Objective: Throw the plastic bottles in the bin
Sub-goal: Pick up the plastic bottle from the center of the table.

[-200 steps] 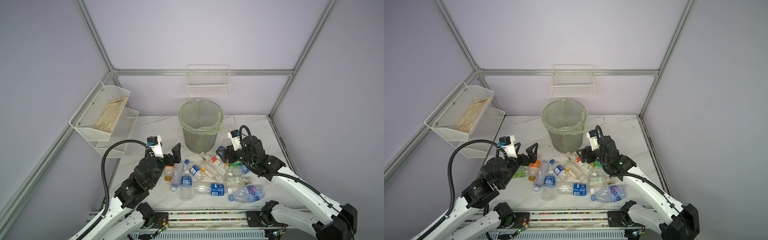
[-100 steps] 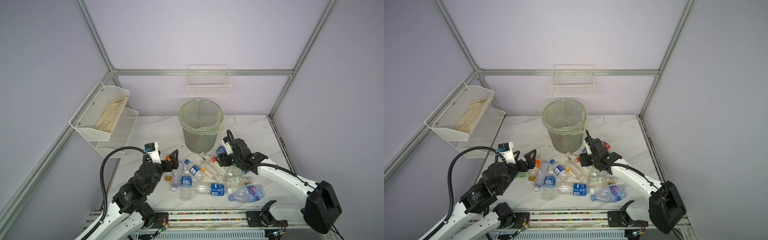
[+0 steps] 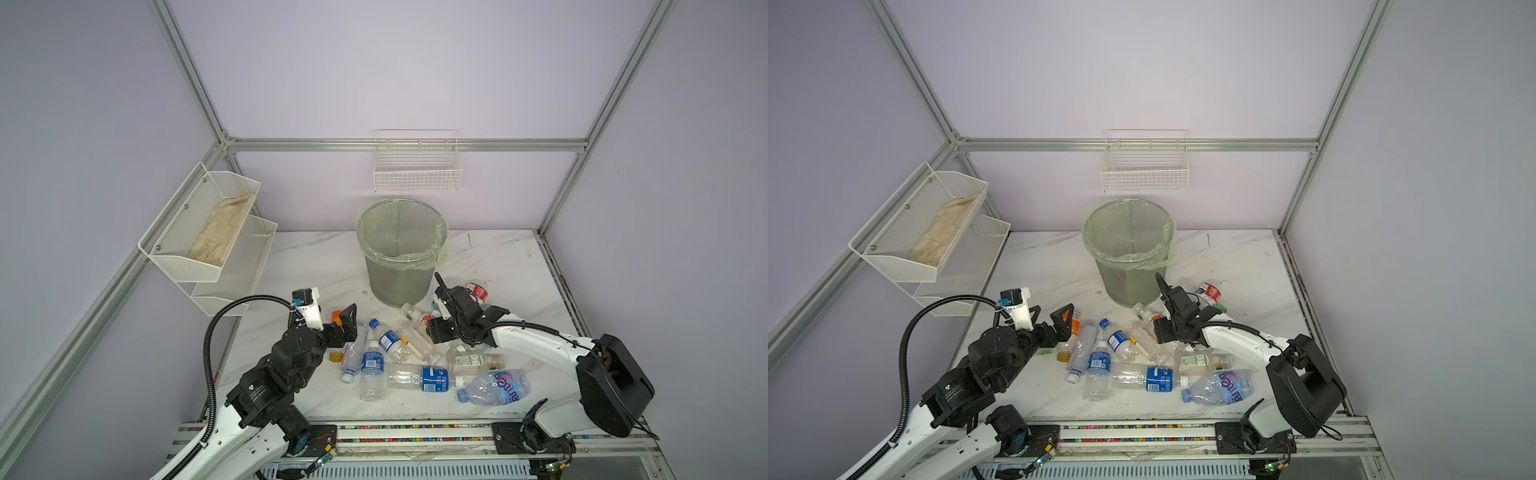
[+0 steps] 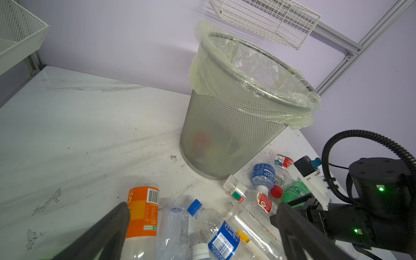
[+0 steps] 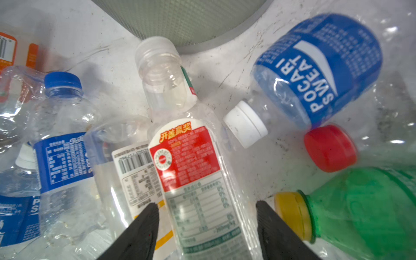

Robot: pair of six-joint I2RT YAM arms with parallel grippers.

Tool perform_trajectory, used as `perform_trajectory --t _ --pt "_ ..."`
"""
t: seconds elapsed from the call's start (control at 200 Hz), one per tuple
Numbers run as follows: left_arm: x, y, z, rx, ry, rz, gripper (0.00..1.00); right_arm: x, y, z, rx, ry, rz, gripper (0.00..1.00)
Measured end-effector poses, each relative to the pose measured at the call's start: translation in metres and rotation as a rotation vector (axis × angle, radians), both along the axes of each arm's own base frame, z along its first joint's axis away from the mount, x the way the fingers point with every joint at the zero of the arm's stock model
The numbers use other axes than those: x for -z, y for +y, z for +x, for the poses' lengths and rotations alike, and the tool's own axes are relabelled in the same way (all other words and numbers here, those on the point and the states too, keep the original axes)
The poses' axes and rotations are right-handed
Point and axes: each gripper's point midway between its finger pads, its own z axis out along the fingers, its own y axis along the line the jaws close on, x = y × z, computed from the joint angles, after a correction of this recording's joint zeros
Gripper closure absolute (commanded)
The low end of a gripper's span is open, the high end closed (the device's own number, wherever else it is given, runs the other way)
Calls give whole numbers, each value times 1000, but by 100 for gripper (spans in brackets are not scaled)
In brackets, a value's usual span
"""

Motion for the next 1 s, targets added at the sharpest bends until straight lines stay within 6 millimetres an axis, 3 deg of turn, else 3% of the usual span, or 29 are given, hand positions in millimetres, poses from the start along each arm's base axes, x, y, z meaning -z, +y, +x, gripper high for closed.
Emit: perform_trajectory --t 0.43,0.57,1.0 --pt "-2 2 -3 0 -9 -8 0 10 5 6 3 -11 -13 29" --pt "-1 3 -3 -1 -6 -6 0 22 6 7 8 4 -33 30" --pt "4 4 -4 -1 2 -2 1 33 4 8 41 17 -43 44"
